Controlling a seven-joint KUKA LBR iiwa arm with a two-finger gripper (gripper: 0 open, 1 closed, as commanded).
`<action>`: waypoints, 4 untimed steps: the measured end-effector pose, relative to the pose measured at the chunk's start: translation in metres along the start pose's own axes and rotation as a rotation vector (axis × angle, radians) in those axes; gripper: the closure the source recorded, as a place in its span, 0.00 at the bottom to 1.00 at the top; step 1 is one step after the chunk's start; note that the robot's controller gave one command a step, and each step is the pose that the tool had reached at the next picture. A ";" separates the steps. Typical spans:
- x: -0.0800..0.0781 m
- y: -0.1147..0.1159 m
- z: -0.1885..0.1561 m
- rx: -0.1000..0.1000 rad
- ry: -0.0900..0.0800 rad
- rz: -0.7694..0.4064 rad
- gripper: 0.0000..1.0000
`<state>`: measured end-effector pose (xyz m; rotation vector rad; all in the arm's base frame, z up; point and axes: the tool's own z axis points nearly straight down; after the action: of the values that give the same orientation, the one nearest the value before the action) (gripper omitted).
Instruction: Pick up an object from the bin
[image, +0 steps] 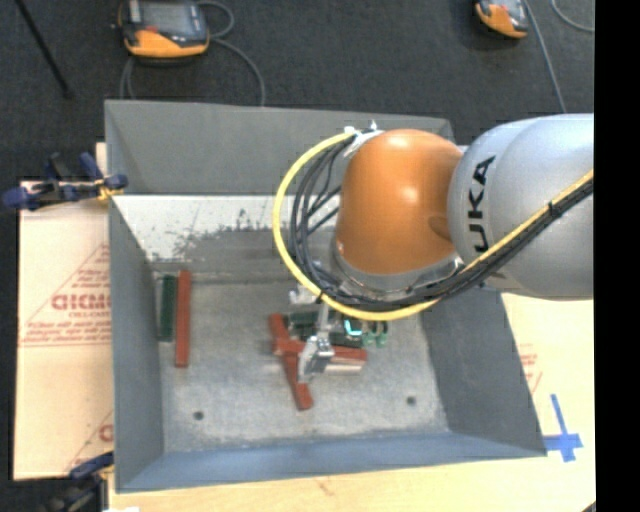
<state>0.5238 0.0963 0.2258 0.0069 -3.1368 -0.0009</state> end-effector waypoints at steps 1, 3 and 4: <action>-0.002 0.000 -0.004 -0.001 -0.008 0.003 0.00; -0.013 -0.061 0.144 -0.001 -0.007 -0.047 1.00; -0.013 -0.061 0.144 -0.001 -0.007 -0.046 1.00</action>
Offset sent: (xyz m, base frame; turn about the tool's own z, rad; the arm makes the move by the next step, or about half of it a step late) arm 0.0316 -0.0938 -0.1120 0.1574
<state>0.5362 0.0355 0.0820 0.0794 -3.1426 -0.0022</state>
